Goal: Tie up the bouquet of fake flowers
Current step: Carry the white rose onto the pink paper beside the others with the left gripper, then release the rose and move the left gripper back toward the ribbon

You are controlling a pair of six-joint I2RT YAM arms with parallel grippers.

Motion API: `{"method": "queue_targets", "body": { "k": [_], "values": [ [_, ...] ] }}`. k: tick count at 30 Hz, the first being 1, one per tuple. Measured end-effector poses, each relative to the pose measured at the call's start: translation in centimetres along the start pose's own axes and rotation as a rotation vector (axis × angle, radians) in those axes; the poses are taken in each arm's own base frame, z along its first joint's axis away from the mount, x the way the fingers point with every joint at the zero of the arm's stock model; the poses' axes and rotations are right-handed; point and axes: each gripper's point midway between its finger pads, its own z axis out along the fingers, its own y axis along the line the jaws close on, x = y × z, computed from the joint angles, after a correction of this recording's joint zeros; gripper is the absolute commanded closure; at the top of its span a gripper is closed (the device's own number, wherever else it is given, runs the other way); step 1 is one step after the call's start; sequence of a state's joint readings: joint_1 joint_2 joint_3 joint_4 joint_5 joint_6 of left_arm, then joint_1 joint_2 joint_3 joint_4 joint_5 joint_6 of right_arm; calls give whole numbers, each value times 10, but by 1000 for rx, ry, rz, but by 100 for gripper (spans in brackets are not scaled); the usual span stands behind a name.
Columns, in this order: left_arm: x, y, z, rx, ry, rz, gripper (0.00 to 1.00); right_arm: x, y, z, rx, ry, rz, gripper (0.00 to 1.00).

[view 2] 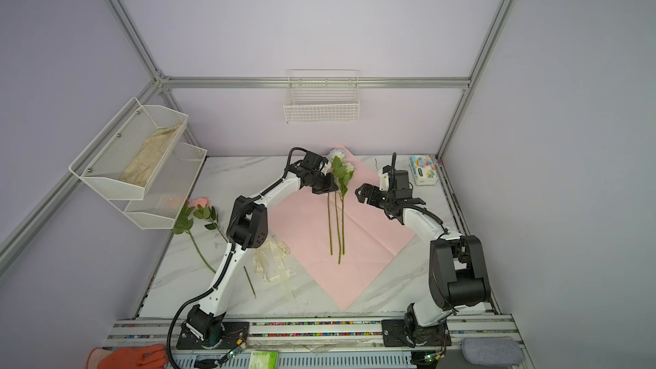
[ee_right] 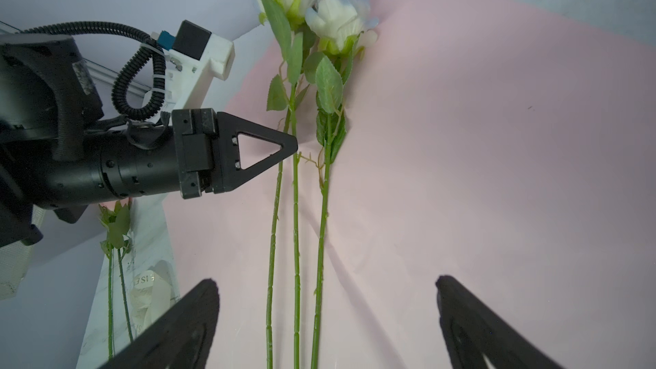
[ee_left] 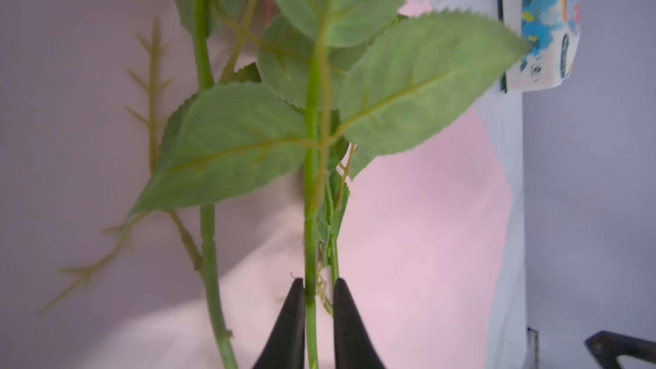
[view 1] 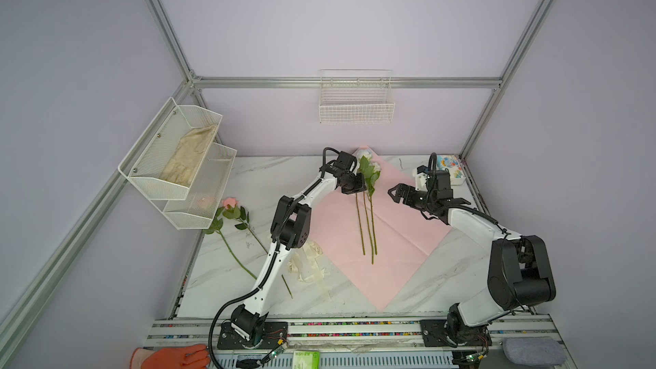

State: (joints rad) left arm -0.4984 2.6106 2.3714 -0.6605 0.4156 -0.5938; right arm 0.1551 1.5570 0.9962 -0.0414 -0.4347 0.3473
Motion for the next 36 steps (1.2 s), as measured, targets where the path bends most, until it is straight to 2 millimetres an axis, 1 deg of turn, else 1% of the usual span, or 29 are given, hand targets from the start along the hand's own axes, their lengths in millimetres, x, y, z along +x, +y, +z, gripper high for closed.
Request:
{"method": "queue_targets", "body": {
  "k": [1, 2, 4, 7, 9, 10, 12, 14, 16, 17, 18, 19, 21, 23, 24, 25, 26, 28, 30, 32, 34, 36],
  "values": [
    [0, 1, 0, -5, -1, 7, 68, 0, 0, 0, 0, 0, 0, 3],
    [0, 2, -1, -11, -3, 13, 63, 0, 0, 0, 0, 0, 0, 3],
    [-1, 3, -3, -29, -5, 30, 62, 0, 0, 0, 0, 0, 0, 3],
    [-6, -1, -18, -54, -25, 64, 58, 0, 1, 0, -6, 3, 3, 3],
    [-14, -9, -40, -79, -61, 95, 55, 1, 2, 0, -13, 6, 4, 3],
    [-16, -13, -56, -97, -82, 109, 55, 1, 3, 0, -20, 9, 5, 3],
    [-19, -21, -91, -134, -127, 131, 54, 2, 8, 0, -47, 15, 9, 3],
    [-15, -24, -135, -179, -179, 140, 54, 1, 18, -1, -97, 18, 11, 3],
    [-7, -16, -171, -229, -219, 130, 54, 1, 30, -1, -147, 19, -1, 3],
    [1, -5, -190, -265, -234, 114, 54, 1, 36, 0, -165, 20, -12, 3],
    [8, 7, -203, -299, -241, 91, 54, 3, 43, 1, -182, 25, -24, 3],
    [18, 26, -216, -343, -248, 61, 54, 7, 52, 2, -201, 36, -41, 3],
    [42, 74, -237, -456, -242, -24, 54, 16, 76, 9, -244, 64, -89, 3],
    [73, 129, -255, -580, -213, -132, 54, 27, 104, 17, -290, 93, -143, 3],
    [88, 154, -263, -635, -194, -182, 54, 32, 116, 20, -309, 105, -166, 3],
    [108, 182, -273, -697, -172, -249, 54, 37, 129, 25, -329, 118, -193, 3],
    [125, 205, -284, -749, -153, -308, 55, 43, 141, 29, -346, 131, -216, 3],
    [151, 237, -304, -820, -128, -402, 56, 53, 157, 36, -369, 155, -248, 3],
    [165, 255, -321, -867, -131, -465, 56, 60, 166, 43, -380, 170, -269, 3],
    [171, 264, -333, -889, -146, -501, 56, 64, 170, 49, -380, 181, -281, 3],
    [170, 270, -339, -904, -161, -520, 56, 69, 174, 54, -382, 196, -294, 3],
    [172, 276, -339, -918, -152, -536, 57, 72, 178, 58, -385, 206, -310, 3]
  ]
}}
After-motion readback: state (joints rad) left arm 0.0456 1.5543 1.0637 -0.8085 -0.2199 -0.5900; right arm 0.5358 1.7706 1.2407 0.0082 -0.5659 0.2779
